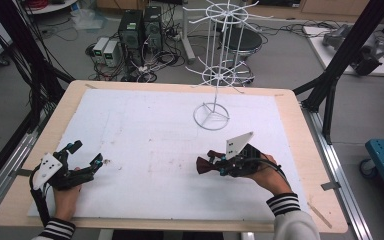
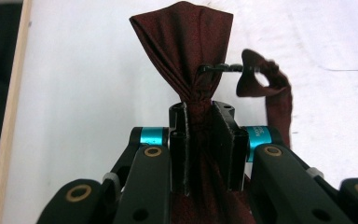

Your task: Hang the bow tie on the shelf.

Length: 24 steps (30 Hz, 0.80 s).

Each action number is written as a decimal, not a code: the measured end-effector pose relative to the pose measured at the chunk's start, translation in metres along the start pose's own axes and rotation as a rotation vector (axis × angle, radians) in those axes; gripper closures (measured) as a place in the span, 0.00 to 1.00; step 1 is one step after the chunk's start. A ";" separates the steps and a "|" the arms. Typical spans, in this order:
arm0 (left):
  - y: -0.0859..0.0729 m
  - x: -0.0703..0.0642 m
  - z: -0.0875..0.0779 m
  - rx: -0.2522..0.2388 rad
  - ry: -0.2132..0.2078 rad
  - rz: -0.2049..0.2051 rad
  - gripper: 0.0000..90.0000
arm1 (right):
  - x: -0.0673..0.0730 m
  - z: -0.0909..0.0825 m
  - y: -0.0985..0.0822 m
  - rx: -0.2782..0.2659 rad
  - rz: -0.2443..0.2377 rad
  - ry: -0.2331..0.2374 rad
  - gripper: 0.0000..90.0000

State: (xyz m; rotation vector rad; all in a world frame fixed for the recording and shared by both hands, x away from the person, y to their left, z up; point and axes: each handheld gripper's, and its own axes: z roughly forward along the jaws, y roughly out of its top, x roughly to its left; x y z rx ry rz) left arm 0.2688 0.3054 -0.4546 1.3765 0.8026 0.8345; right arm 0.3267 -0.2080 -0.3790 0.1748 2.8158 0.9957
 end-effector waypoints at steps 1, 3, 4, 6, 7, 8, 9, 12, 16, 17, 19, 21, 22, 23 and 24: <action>0.000 0.000 0.000 0.000 0.000 0.000 0.14 | -0.001 -0.001 0.000 -0.014 0.012 -0.011 0.86; 0.000 0.000 0.000 0.000 0.001 -0.001 0.14 | -0.001 -0.002 0.000 -0.025 0.024 -0.014 0.86; 0.000 0.000 0.000 0.000 0.000 0.001 0.14 | -0.002 -0.005 0.000 -0.050 0.047 -0.029 0.86; 0.000 0.000 0.000 0.000 0.000 0.001 0.14 | -0.003 -0.008 -0.001 -0.082 0.076 -0.046 0.86; 0.000 0.000 0.000 0.000 0.000 0.001 0.14 | -0.003 -0.008 -0.001 -0.082 0.076 -0.046 0.86; 0.000 0.000 0.000 0.000 0.000 0.001 0.14 | -0.004 -0.010 -0.001 -0.105 0.092 -0.066 0.86; 0.000 0.000 0.000 0.000 0.000 0.001 0.14 | -0.004 -0.010 -0.001 -0.105 0.092 -0.066 0.86; 0.000 0.000 0.000 0.000 0.000 0.000 0.14 | -0.006 -0.015 -0.002 -0.145 0.129 -0.096 0.86; 0.000 0.000 0.000 0.000 0.000 0.001 0.14 | -0.007 -0.020 -0.003 -0.199 0.172 -0.135 0.86; 0.000 0.000 0.000 0.000 0.000 0.000 0.14 | -0.008 -0.022 -0.003 -0.209 0.185 -0.153 0.86; 0.000 0.000 0.000 0.000 0.000 0.000 0.14 | -0.009 -0.025 -0.004 -0.235 0.212 -0.185 0.86; 0.000 0.000 0.000 0.000 0.000 0.000 0.14 | -0.010 -0.029 -0.005 -0.270 0.243 -0.231 0.86; 0.000 0.000 0.000 0.000 0.000 0.000 0.14 | -0.010 -0.029 -0.005 -0.270 0.243 -0.231 0.86; 0.000 0.000 0.000 0.000 0.000 -0.001 0.14 | -0.011 -0.032 -0.005 -0.296 0.253 -0.248 0.86; 0.000 0.000 0.000 0.000 0.000 -0.001 0.14 | -0.010 -0.037 -0.006 -0.330 0.273 -0.283 0.86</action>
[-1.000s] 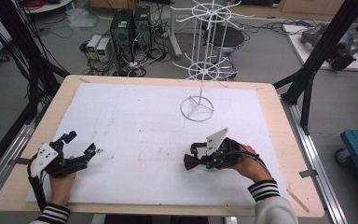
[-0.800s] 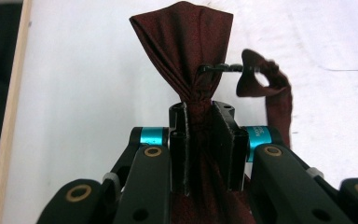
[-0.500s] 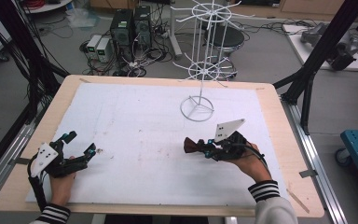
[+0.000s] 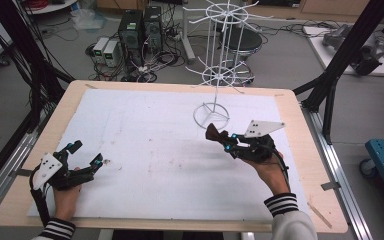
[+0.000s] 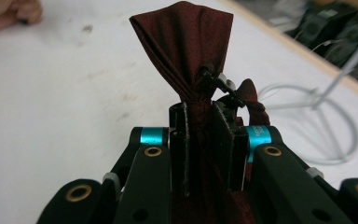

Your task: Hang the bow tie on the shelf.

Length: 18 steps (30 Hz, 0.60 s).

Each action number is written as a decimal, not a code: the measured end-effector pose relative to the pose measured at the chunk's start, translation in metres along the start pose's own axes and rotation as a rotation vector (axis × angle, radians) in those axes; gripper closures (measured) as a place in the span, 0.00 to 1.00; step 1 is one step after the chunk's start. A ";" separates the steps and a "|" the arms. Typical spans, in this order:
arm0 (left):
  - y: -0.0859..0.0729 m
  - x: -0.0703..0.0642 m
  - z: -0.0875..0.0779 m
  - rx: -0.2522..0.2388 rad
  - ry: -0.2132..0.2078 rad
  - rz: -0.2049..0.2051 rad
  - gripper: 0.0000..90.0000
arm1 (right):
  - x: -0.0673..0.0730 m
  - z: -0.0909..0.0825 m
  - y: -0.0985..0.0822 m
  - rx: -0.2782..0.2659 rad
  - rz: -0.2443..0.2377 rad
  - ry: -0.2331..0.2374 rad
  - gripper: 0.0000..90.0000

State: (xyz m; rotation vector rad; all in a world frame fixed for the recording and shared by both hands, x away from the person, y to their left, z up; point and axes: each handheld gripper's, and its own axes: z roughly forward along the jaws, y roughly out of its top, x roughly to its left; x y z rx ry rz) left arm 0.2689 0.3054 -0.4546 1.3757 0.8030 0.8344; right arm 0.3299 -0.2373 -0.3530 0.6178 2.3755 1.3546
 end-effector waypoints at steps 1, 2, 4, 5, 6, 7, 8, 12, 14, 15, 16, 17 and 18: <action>0.000 0.000 0.000 0.000 0.000 0.000 0.14 | 0.000 0.000 0.000 0.000 0.000 0.000 0.86; 0.000 0.000 0.000 0.000 0.000 0.000 0.14 | -0.002 -0.004 0.000 -0.045 0.017 -0.024 0.86; 0.000 0.000 0.000 0.000 0.000 0.001 0.14 | -0.003 -0.007 0.001 -0.058 0.026 -0.044 0.86; 0.000 0.000 0.000 0.000 0.000 0.000 0.14 | -0.004 -0.011 0.001 -0.092 0.047 -0.082 0.86; 0.000 0.000 0.000 0.000 0.000 0.000 0.14 | -0.005 -0.013 0.002 -0.110 0.049 -0.102 0.86; 0.000 0.000 0.000 0.000 0.000 -0.001 0.14 | -0.005 -0.013 0.002 -0.110 0.049 -0.102 0.86; 0.000 0.000 0.000 0.000 0.000 0.000 0.14 | -0.005 -0.016 0.002 -0.126 0.055 -0.128 0.86; 0.000 0.000 0.000 0.000 -0.001 0.001 0.14 | -0.007 -0.023 0.004 -0.211 0.079 -0.187 0.86; 0.000 0.000 0.000 0.000 0.000 -0.001 0.14 | -0.008 -0.025 0.004 -0.229 0.085 -0.209 0.86; 0.000 0.000 0.000 0.000 0.000 -0.001 0.14 | -0.008 -0.027 0.005 -0.229 0.078 -0.240 0.86; 0.000 0.000 0.000 0.000 0.000 0.000 0.14 | -0.008 -0.027 0.005 -0.229 0.078 -0.240 0.86; 0.000 0.000 0.000 0.000 0.000 0.000 0.14 | -0.008 -0.028 0.005 -0.239 0.094 -0.247 0.86; 0.000 0.000 0.000 0.000 0.000 0.000 0.14 | -0.009 -0.029 0.005 -0.247 0.101 -0.260 0.86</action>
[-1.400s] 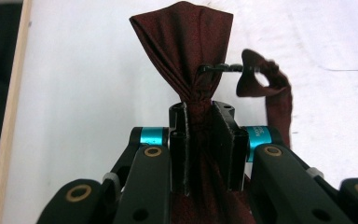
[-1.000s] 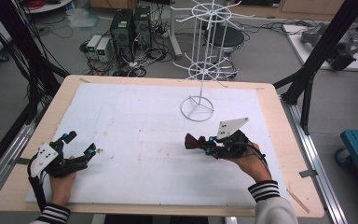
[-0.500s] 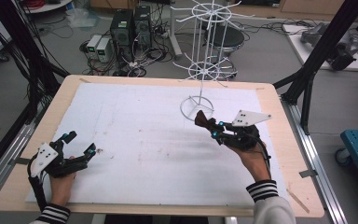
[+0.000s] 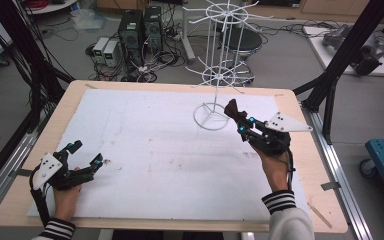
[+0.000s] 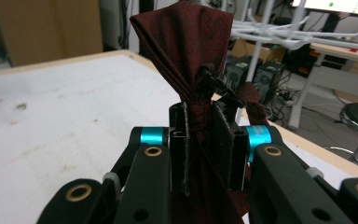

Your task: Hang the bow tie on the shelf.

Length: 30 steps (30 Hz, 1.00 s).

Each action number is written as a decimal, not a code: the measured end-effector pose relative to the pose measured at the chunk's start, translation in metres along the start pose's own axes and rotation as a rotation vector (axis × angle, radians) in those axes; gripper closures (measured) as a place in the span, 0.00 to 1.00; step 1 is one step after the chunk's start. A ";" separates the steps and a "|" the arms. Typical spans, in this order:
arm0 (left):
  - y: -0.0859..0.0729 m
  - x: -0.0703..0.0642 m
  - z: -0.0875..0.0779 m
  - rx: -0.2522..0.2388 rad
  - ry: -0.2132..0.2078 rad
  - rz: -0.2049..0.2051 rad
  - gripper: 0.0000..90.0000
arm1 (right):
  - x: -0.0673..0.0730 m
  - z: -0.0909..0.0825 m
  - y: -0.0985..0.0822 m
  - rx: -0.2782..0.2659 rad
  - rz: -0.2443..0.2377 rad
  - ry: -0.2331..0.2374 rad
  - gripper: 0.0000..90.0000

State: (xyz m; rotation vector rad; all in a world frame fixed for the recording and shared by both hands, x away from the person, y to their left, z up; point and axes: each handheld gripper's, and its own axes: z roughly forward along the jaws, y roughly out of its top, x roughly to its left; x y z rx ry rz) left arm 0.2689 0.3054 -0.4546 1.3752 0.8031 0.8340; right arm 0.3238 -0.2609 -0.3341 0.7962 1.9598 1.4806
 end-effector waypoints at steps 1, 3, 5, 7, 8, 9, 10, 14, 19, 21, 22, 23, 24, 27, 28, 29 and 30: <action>0.000 0.000 0.000 0.000 0.000 0.000 0.14 | 0.000 0.000 0.000 -0.006 -0.001 -0.007 0.86; 0.000 0.000 0.000 0.001 0.000 0.000 0.14 | -0.002 -0.001 0.001 -0.016 0.006 -0.016 0.86; 0.000 0.000 0.000 0.001 0.000 0.000 0.14 | -0.002 -0.002 0.002 -0.023 0.014 -0.028 0.86; 0.000 0.000 0.000 0.001 -0.001 0.002 0.14 | -0.003 -0.002 0.004 -0.031 0.019 -0.043 0.86; 0.000 0.000 0.000 0.001 0.000 0.000 0.14 | -0.003 -0.003 0.005 -0.041 0.020 -0.047 0.86; 0.000 0.000 0.000 0.000 0.000 0.000 0.14 | -0.004 -0.003 0.005 -0.049 0.030 -0.049 0.86; 0.000 0.000 0.000 0.001 0.000 0.000 0.14 | -0.005 -0.003 0.007 -0.054 0.023 -0.070 0.86; 0.000 0.000 0.000 0.000 0.000 0.000 0.14 | -0.007 -0.003 0.012 -0.050 0.016 -0.116 0.86; 0.000 0.000 0.000 -0.001 -0.001 -0.001 0.14 | -0.009 -0.003 0.018 -0.066 0.030 -0.141 0.86; 0.000 0.000 0.000 0.000 0.000 -0.001 0.14 | -0.010 -0.002 0.020 -0.065 0.024 -0.146 0.86; 0.000 0.000 0.000 0.000 -0.001 -0.001 0.14 | -0.010 -0.001 0.022 -0.062 0.019 -0.154 0.86; 0.000 0.000 0.000 0.000 0.000 0.000 0.14 | -0.010 -0.001 0.023 -0.064 0.020 -0.160 0.86; 0.000 0.000 0.000 0.001 0.000 -0.001 0.14 | -0.011 0.000 0.025 -0.071 0.018 -0.162 0.86; 0.000 0.000 0.000 0.000 -0.001 -0.001 0.14 | -0.013 0.002 0.031 -0.081 0.023 -0.180 0.86; 0.000 0.000 0.000 0.000 -0.001 -0.001 0.14 | -0.014 0.002 0.033 -0.083 0.027 -0.183 0.86; 0.000 0.000 0.000 0.000 0.000 -0.001 0.14 | -0.014 0.002 0.034 -0.083 0.026 -0.194 0.86; 0.000 0.000 0.000 0.001 -0.001 -0.001 0.14 | -0.015 0.002 0.036 -0.088 0.028 -0.195 0.86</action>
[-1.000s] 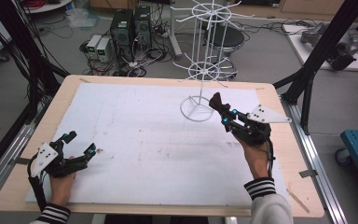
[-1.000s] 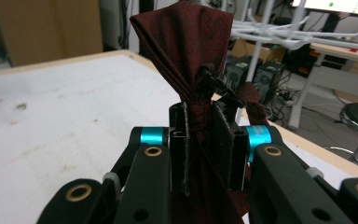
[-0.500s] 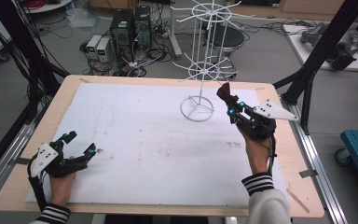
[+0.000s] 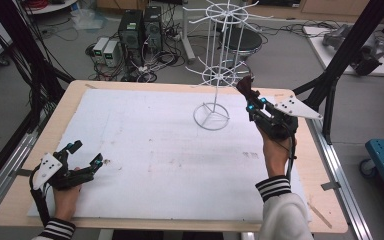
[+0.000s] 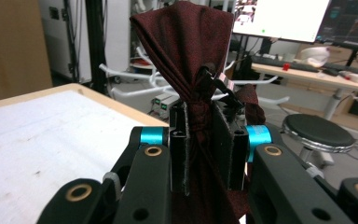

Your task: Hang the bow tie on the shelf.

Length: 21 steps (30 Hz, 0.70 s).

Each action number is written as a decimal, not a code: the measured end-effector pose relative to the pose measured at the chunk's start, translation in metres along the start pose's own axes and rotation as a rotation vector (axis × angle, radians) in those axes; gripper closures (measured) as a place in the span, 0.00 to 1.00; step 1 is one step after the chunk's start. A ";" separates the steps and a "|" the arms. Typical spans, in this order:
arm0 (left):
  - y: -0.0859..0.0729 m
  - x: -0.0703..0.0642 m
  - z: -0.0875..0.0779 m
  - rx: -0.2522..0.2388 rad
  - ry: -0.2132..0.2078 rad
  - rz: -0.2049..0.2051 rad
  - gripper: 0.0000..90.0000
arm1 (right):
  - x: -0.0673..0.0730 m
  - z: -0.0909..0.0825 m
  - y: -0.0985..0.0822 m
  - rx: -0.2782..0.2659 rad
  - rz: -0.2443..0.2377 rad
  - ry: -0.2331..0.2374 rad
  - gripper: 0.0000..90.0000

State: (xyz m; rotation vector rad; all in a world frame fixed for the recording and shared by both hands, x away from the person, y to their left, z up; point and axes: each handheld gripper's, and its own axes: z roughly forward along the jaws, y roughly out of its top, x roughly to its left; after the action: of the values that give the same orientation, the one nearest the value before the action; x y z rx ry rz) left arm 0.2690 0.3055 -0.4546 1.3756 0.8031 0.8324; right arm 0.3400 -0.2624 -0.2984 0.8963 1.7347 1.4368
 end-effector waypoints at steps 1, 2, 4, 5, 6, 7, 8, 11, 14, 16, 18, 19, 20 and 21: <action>0.000 0.000 0.000 -0.001 0.000 -0.001 0.14 | -0.001 0.001 0.002 -0.003 0.000 -0.003 0.86; 0.000 0.000 0.000 -0.001 0.000 0.000 0.14 | -0.001 0.001 0.003 0.000 -0.006 -0.010 0.86; 0.000 0.000 0.000 -0.001 0.000 0.000 0.14 | -0.002 0.002 0.007 -0.003 -0.012 -0.023 0.86; 0.000 0.000 0.000 -0.001 0.000 -0.001 0.14 | -0.003 0.003 0.008 -0.007 -0.010 -0.031 0.86; 0.000 0.000 0.000 0.000 0.000 -0.001 0.14 | -0.003 0.003 0.010 -0.007 -0.005 -0.034 0.86; 0.000 0.000 0.000 -0.001 0.000 0.000 0.14 | -0.004 0.004 0.011 -0.008 -0.011 -0.038 0.86; 0.000 0.000 0.000 -0.001 0.000 0.000 0.14 | -0.004 0.005 0.012 -0.007 -0.012 -0.046 0.86; 0.000 0.000 0.000 -0.001 0.000 -0.001 0.14 | -0.004 0.007 0.014 -0.013 -0.010 -0.050 0.86; 0.000 0.000 0.000 -0.001 0.000 -0.001 0.14 | -0.003 0.010 0.016 -0.012 -0.010 -0.051 0.86; 0.000 0.000 0.000 -0.002 0.000 -0.001 0.14 | -0.002 0.013 0.017 -0.012 -0.008 -0.051 0.86; 0.000 0.000 0.000 -0.001 -0.001 -0.003 0.14 | 0.000 0.016 0.017 -0.010 -0.004 -0.050 0.86; 0.000 0.000 0.000 -0.001 -0.001 -0.002 0.14 | 0.000 0.017 0.017 -0.009 -0.005 -0.049 0.86; 0.000 0.000 0.000 -0.001 -0.001 -0.001 0.14 | 0.001 0.018 0.016 -0.007 -0.004 -0.049 0.86; 0.000 0.000 0.000 -0.001 0.000 -0.001 0.14 | 0.002 0.019 0.016 -0.005 -0.004 -0.051 0.86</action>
State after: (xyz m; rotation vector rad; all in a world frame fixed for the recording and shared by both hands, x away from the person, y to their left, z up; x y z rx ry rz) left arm 0.2692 0.3056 -0.4546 1.3740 0.8031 0.8313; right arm 0.3568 -0.2487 -0.2853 0.9182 1.6933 1.4030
